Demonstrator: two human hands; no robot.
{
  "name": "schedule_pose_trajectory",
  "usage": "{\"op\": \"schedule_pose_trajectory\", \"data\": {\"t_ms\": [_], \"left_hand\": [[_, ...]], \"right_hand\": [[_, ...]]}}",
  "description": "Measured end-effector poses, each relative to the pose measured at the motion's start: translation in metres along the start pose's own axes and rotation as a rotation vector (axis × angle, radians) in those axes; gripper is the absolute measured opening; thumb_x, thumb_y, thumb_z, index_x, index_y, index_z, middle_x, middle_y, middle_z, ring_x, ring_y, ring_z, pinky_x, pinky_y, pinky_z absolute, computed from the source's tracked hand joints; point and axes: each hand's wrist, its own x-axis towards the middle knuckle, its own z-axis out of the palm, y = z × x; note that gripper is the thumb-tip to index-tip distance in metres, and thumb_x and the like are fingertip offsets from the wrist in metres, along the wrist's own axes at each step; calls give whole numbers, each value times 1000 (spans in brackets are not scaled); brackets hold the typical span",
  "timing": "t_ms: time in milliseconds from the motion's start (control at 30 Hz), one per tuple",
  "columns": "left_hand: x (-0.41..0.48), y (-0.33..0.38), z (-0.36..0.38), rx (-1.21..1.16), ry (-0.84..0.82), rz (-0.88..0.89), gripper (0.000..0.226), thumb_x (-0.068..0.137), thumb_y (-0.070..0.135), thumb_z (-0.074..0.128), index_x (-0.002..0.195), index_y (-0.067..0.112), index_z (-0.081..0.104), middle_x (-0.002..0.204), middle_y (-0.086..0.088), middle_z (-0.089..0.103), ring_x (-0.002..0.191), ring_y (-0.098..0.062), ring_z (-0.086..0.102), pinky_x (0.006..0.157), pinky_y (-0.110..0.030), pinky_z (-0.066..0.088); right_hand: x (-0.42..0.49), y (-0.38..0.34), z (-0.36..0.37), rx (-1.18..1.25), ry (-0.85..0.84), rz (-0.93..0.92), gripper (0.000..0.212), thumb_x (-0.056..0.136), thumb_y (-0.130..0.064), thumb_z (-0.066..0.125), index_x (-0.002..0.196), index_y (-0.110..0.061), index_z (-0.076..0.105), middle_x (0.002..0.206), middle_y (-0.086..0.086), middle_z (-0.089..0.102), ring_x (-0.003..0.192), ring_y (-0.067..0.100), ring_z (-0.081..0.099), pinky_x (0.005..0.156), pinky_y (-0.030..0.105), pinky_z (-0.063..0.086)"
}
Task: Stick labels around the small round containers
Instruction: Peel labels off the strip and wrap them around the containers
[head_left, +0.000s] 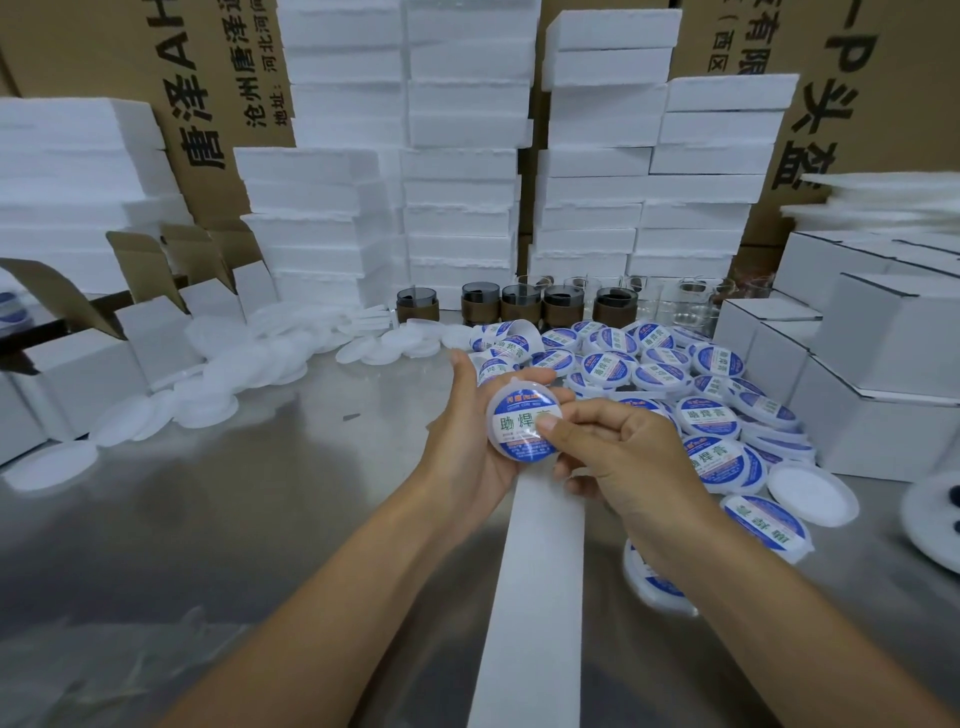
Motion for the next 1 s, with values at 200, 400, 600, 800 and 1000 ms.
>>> {"op": "schedule_pose_trajectory", "data": {"t_ms": [200, 400, 600, 800, 1000], "left_hand": [[-1, 0, 0, -2, -28, -1, 77, 88, 63, 17, 82, 9, 71, 83, -12, 73, 80, -20, 71, 75, -31, 57], [-7, 1, 6, 84, -51, 40, 34, 75, 31, 56, 96, 5, 63, 82, -9, 70, 77, -18, 68, 71, -26, 56], [-12, 4, 8, 64, -106, 44, 40, 61, -2, 47, 97, 2, 63, 84, -12, 70, 77, -19, 68, 72, -28, 56], [-11, 3, 8, 59, -81, 29, 42, 77, -10, 28, 97, 2, 63, 84, -13, 70, 77, -20, 69, 72, -29, 57], [-10, 2, 8, 61, -59, 20, 41, 78, -10, 30, 96, 3, 64, 86, -13, 71, 81, -21, 69, 73, -29, 57]], "right_hand": [[1, -2, -3, 2, -14, 63, 12, 75, -22, 73, 83, -14, 70, 61, -4, 67, 50, 2, 55, 51, 20, 47], [0, -2, -3, 34, -21, 81, 9, 77, -21, 72, 83, -13, 71, 62, -3, 66, 51, 4, 54, 49, 19, 46], [1, -2, -4, 17, -10, 102, 7, 78, -22, 72, 81, -15, 71, 65, -1, 68, 52, 4, 56, 50, 21, 47], [1, -1, -3, 31, -8, 114, 7, 77, -21, 72, 80, -14, 70, 62, 0, 66, 51, 5, 55, 48, 20, 46], [2, 0, -3, 12, 29, 104, 9, 77, -21, 73, 81, -14, 71, 66, 3, 68, 51, 4, 55, 49, 20, 47]]}}
